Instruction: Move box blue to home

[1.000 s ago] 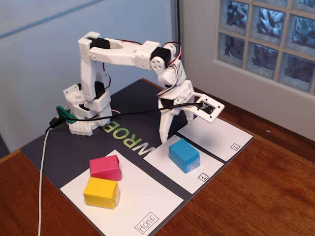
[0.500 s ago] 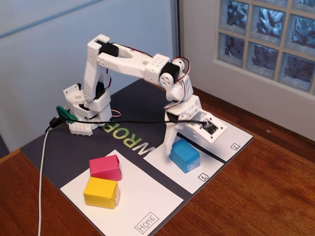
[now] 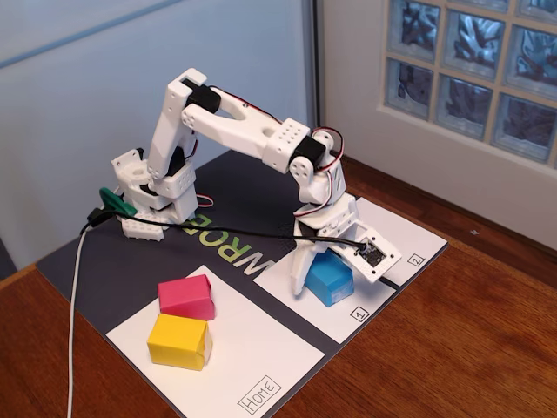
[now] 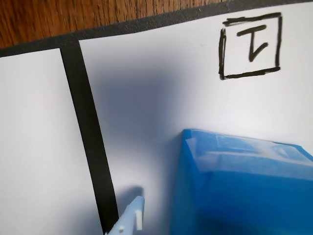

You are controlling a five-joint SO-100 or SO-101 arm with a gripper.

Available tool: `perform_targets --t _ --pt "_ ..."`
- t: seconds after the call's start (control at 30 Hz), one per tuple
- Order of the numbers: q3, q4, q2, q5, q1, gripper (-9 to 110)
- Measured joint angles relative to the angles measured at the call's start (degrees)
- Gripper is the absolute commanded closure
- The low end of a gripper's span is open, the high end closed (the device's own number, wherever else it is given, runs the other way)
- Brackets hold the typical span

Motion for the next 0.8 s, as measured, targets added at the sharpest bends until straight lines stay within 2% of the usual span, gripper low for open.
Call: perform_targets --t 0.1,0.27,0.8 --pt "0.00 -0.62 -0.53 0.26 0.35 60" --pt "0.00 -2.55 -1.23 0.97 0.70 80" --pt "0.00 -4.31 -1.23 3.52 1.23 92"
